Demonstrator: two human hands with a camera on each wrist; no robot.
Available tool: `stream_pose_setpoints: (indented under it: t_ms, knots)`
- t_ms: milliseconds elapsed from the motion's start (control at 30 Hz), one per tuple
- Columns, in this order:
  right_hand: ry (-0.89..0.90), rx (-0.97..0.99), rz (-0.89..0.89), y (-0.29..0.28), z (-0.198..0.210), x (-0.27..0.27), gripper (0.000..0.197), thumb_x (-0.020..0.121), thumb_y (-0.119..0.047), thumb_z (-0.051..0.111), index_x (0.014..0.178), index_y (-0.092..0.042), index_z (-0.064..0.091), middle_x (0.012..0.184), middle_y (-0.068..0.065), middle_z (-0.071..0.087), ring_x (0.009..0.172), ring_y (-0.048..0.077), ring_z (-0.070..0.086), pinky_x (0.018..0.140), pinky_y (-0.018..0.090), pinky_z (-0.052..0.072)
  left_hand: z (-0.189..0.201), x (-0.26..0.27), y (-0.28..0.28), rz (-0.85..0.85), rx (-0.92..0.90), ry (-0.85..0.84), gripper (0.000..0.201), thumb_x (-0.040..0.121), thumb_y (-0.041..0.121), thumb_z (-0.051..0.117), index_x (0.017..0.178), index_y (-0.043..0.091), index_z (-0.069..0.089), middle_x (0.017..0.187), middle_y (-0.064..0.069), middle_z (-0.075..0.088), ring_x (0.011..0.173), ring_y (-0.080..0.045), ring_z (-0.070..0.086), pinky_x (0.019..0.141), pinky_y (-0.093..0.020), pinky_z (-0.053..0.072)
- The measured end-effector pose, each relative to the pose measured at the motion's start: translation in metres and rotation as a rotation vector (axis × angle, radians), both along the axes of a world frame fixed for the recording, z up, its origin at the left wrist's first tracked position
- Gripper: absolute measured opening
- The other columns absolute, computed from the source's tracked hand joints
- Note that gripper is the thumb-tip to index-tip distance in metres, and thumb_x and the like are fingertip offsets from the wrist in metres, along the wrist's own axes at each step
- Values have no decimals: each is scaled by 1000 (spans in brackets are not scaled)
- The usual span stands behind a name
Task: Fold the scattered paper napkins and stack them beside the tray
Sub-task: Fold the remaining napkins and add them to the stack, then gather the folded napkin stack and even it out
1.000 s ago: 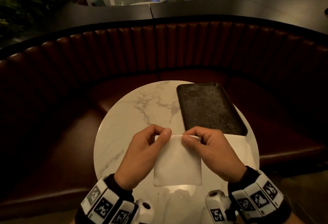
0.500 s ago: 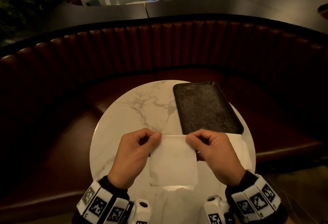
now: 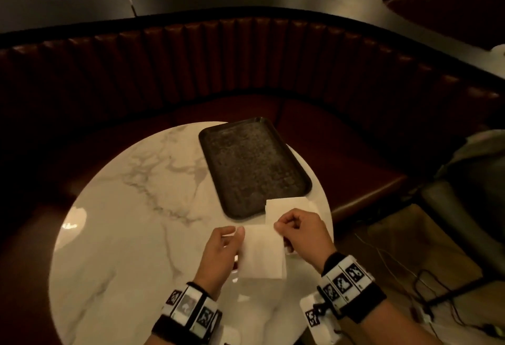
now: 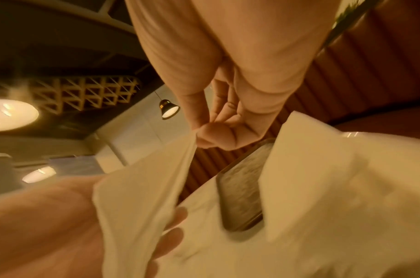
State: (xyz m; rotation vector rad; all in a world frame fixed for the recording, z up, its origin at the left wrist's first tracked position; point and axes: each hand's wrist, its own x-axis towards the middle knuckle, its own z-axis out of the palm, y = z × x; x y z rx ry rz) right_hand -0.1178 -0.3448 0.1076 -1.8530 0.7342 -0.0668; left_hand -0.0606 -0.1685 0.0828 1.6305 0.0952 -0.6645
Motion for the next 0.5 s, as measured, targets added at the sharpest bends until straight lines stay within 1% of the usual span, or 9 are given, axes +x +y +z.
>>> stream_pose_setpoints:
  t_ms: [67,100,167,200,267,333,400,433,500]
  knots:
    - [29,-106,-38,-29,-11,16,12,82,-19,72,72,-19,65,63,1,67,52,12,61,54,26,52,-9,13,-28,-49,91,-51,34,93,30,63,122,18,50,108,-1,61,90,-12,61,75,-32,53]
    - [47,-137,-50,-43,-16,24,13,82,-20,72,71,-20,64,64,1,67,55,13,62,58,27,54,-16,20,-41,-87,150,-81,39,93,29,64,126,19,47,113,-1,59,92,-10,60,79,-29,51]
    - [92,-190,-65,-67,-30,39,16,83,-22,71,70,-23,61,64,-2,64,65,17,64,69,31,57,-33,34,-67,-155,242,-99,49,91,32,65,133,17,44,124,-3,56,104,-16,58,90,-29,46]
    - [118,-224,-60,-77,-38,46,16,83,-23,70,70,-24,60,63,-5,62,70,19,63,72,30,55,-42,41,-77,-177,275,-83,54,91,34,65,136,15,42,129,-5,54,111,-19,56,95,-30,45]
    - [176,-280,-27,-88,-52,56,13,85,-23,68,77,-22,58,68,-5,59,77,19,59,74,26,47,-58,51,-97,-193,316,-12,61,90,37,66,138,10,40,133,-8,52,122,-23,52,103,-33,42]
    - [193,-298,-14,-92,-64,57,13,85,-23,68,90,-20,57,80,-2,56,81,18,56,74,25,42,-72,56,-112,-176,315,33,62,88,36,69,136,8,41,132,-9,54,122,-23,53,104,-34,43]
    - [156,-273,-86,-96,-71,49,29,82,-24,72,104,-18,55,95,0,52,87,15,53,77,24,40,-84,56,-123,-157,300,67,60,85,34,72,131,11,42,128,-8,57,120,-23,56,103,-37,46]
    - [146,-246,-145,-98,-73,43,40,79,-27,75,111,-19,53,105,0,49,95,15,51,80,24,40,-88,56,-127,-148,288,85,58,84,33,74,128,14,42,125,-7,59,116,-22,59,102,-38,47]
    - [216,-181,-214,-105,-78,33,65,74,-36,79,126,-22,44,123,2,40,115,20,42,94,31,41,-94,54,-134,-130,261,111,56,81,31,77,124,15,44,118,-5,65,104,-18,64,97,-38,51]
